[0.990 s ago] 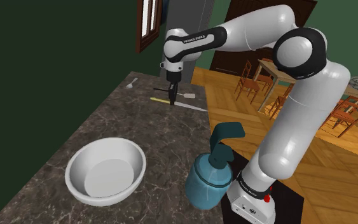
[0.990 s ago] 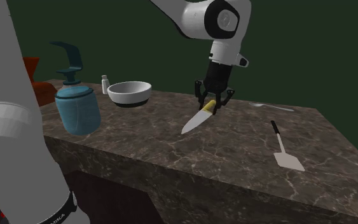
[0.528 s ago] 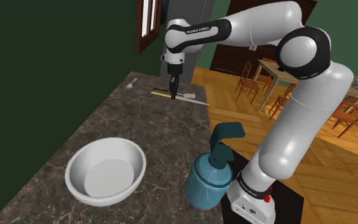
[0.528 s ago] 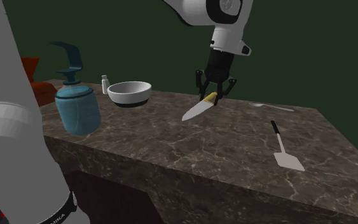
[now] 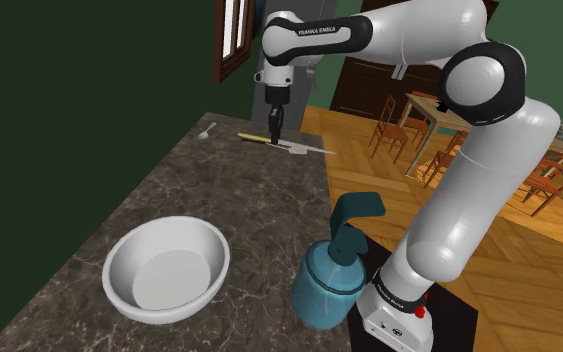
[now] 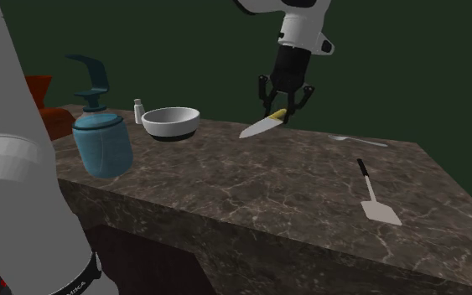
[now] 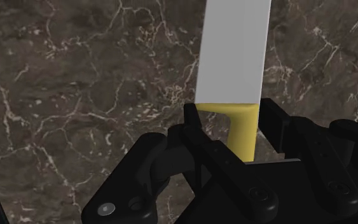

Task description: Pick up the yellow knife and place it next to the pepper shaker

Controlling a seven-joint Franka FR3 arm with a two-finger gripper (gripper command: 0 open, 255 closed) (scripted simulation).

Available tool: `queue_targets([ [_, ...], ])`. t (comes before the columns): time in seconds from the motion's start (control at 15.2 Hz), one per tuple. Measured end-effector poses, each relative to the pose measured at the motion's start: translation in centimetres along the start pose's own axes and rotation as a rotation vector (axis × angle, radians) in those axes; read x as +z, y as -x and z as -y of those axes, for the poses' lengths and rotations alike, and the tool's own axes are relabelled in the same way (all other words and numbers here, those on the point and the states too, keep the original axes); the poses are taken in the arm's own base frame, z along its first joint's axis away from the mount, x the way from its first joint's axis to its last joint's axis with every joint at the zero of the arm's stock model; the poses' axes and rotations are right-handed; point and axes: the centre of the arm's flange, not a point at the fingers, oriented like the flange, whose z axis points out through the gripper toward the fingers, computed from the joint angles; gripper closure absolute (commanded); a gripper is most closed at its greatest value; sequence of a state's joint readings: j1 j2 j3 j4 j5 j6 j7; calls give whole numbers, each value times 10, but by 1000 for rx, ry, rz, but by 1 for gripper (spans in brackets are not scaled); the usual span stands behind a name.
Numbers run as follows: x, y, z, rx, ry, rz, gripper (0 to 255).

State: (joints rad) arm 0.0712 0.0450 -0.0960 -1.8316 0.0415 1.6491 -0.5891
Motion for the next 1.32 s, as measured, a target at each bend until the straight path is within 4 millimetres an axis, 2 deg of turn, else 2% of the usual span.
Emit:
queue_targets([
  [0.26,-22,5,4,0,0,0,255],
  [0.33,-24,5,4,0,0,0,255],
  [0.46,-23,6,18,0,0,0,255],
  [1.06,-8,1,133,-2,0,0,255],
  [1.32,1,5,185,-1,0,0,255],
])
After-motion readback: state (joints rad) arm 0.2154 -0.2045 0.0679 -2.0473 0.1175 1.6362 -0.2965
